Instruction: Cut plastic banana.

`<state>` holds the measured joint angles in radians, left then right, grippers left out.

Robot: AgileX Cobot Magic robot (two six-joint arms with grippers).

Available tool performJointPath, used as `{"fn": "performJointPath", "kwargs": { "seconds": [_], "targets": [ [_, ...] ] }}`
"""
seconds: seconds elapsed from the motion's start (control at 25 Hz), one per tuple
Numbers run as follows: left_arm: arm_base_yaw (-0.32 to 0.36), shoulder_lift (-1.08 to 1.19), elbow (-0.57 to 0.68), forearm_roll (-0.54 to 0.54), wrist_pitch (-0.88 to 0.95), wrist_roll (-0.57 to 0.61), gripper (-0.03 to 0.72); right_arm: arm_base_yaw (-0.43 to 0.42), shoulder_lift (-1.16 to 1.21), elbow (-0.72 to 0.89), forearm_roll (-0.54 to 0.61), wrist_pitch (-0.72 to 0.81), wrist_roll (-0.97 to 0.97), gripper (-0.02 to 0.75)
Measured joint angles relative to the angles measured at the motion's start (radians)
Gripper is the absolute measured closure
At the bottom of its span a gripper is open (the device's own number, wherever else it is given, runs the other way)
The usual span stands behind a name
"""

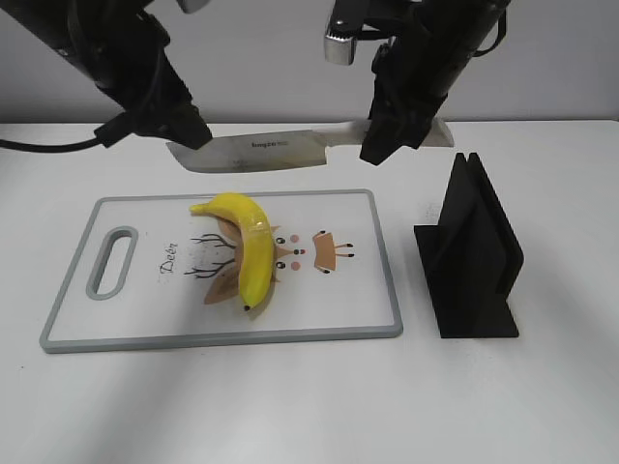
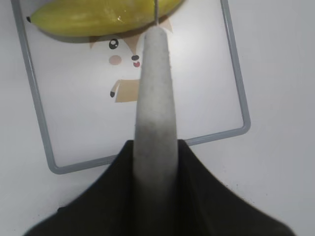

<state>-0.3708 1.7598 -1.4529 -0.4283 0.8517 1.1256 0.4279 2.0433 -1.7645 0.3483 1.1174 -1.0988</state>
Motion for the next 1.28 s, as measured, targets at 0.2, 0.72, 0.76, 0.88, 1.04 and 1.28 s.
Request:
{"fn": "performJointPath", "kwargs": {
  "seconds": [0.2,0.72,0.76,0.88,1.04,1.28],
  "targets": [
    [0.031,-0.053,0.0,0.028,-0.06,-0.139,0.057,0.0,-0.011,0.0,-0.015,-0.002,0.034,0.571],
    [0.255,-0.124,0.0,0.235,0.163,-0.807,0.079,0.0,-0.105,-0.059,-0.044,0.021,0.622,0.571],
    [0.269,-0.124,0.0,0.247,0.206,-0.827,0.083,0.0,-0.11,-0.067,-0.044,0.031,0.656,0.571],
    [0.288,-0.124,0.0,0.32,0.324,-0.874,0.097,0.0,-0.118,-0.074,-0.045,0.071,0.776,0.571],
    [0.288,-0.134,0.006,0.393,0.359,-0.923,0.101,0.0,-0.125,-0.07,-0.047,0.102,0.919,0.571],
    [0.288,-0.266,0.109,0.404,0.36,-0.935,0.101,0.0,-0.222,0.02,-0.048,0.098,1.039,0.571]
  ]
}}
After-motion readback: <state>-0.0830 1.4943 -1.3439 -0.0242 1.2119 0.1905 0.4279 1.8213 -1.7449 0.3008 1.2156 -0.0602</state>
